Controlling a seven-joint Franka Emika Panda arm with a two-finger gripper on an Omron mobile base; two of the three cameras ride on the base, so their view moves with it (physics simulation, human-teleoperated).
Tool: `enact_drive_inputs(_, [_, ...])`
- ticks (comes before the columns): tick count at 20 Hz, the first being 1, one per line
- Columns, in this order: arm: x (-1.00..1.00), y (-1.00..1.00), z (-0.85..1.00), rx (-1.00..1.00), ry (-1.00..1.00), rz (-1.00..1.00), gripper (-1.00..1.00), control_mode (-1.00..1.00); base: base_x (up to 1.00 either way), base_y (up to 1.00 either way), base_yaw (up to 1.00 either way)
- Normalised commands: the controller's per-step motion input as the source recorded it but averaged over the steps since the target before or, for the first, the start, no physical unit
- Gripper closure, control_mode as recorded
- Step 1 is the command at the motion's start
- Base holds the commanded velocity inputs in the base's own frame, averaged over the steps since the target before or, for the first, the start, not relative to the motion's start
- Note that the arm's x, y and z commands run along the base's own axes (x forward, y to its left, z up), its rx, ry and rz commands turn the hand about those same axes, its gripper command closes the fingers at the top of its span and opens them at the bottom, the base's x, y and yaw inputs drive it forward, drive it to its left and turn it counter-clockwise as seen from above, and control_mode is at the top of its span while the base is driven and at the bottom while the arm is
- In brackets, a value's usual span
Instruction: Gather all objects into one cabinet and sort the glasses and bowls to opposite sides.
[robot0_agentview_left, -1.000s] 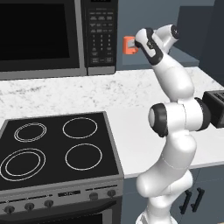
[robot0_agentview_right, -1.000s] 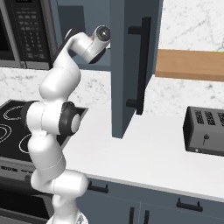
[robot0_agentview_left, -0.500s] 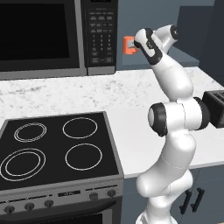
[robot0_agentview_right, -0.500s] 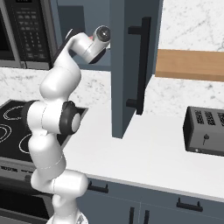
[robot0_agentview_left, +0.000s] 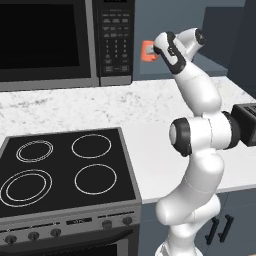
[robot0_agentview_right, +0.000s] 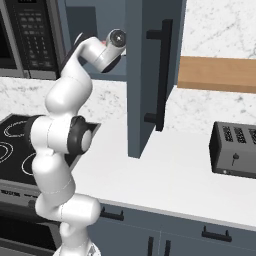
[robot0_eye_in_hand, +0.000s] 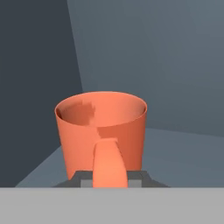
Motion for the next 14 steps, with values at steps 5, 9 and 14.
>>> enact_drive_inputs(5, [-0.37, -0.02, 0.00, 0.00, -0.04, 0.00, 1.00, -1.00, 0.00, 0.00, 0.00])
enact_drive_inputs(9, [-0.48, -0.02, 0.00, 0.00, -0.01, 0.00, 1.00, -1.00, 0.00, 0.00, 0.00])
enact_drive_inputs(14, [-0.43, 0.00, 0.00, 0.00, 0.00, 0.00, 1.00, -1.00, 0.00, 0.00, 0.00])
